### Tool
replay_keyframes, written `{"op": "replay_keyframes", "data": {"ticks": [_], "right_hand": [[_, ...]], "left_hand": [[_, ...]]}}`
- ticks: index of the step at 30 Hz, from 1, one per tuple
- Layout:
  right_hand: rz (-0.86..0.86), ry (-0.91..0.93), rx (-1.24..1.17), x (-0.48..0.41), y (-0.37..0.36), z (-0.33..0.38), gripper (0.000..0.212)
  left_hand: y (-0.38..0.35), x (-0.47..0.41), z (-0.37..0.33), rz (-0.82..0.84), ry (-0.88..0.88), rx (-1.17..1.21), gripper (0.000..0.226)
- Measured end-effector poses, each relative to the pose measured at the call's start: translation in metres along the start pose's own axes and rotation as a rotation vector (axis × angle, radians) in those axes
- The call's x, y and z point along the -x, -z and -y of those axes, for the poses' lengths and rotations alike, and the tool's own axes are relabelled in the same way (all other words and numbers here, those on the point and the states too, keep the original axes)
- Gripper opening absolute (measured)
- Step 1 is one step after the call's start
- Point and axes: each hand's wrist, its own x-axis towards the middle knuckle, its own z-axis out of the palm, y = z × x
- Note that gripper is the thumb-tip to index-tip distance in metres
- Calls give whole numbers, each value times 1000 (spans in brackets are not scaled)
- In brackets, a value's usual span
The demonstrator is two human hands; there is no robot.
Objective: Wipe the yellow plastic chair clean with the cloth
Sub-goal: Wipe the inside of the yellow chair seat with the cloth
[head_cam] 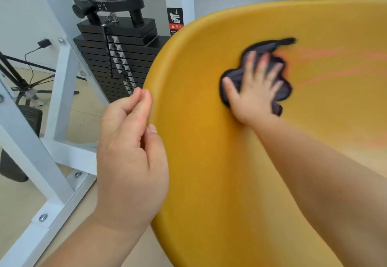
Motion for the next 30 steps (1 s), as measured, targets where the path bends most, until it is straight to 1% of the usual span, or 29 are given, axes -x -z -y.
{"op": "replay_keyframes", "data": {"ticks": [2, 4, 6, 7, 8, 9, 11, 12, 13, 14, 15, 18, 19, 21, 22, 23, 25, 26, 27, 28, 29, 30], "right_hand": [[48, 233, -129, 32, -11, 38, 86], [102, 424, -204, 53, -11, 43, 79], [111, 550, -98, 41, -6, 16, 84], [85, 538, 0, 26, -3, -2, 88], [53, 463, 78, 9, 2, -18, 92], [30, 345, 108, -5, 7, -30, 95], [-4, 130, 66, -18, 11, -31, 96], [-3, 73, 22, -16, 8, -18, 97], [14, 63, -32, -8, 4, -1, 97], [42, 99, -95, 4, -1, 18, 95], [81, 174, -163, 21, -2, 36, 92], [203, 461, -316, 88, 3, 58, 84], [243, 564, -320, 108, 5, 53, 83], [310, 720, -215, 127, 4, 23, 81], [327, 713, -127, 122, 2, 0, 83], [337, 618, -24, 109, 0, -25, 87], [335, 278, 162, 78, 5, -74, 100], [325, 111, 214, 65, 10, -93, 104], [312, -19, 231, 57, 14, -101, 105], [309, -111, 212, 57, 14, -98, 105], [317, -164, 164, 62, 10, -85, 104], [336, -173, 101, 72, 2, -64, 101]], "left_hand": [[-1, 0, 1, -9, 8, 13, 48], [-1, 1, 2, -16, 8, 15, 47], [-1, 0, 1, -14, 8, 18, 47], [0, 0, 1, -12, 7, 18, 47], [0, 1, 1, -8, 6, 18, 47], [0, 1, 1, -6, 6, 21, 47], [0, 1, 2, -8, 8, 25, 47], [0, 1, 2, -9, 7, 22, 47], [0, 1, 2, -11, 4, 15, 47], [0, 1, 2, -15, 0, 9, 47], [-1, 0, 2, -19, -3, 8, 47], [-1, -1, 4, -24, -24, 2, 46], [0, -1, 4, -21, -35, -6, 46], [1, 0, 5, -3, -42, -16, 47], [3, 0, 5, 12, -34, -14, 47], [4, 1, 5, 28, -23, -8, 48], [5, 2, 3, 53, -9, -1, 50], [6, 4, 3, 67, -2, -8, 51], [6, 5, 3, 82, 12, -11, 53], [6, 6, 2, 95, 32, -4, 56], [6, 7, 2, 101, 42, 3, 58], [5, 7, 1, 96, 36, -3, 59]]}}
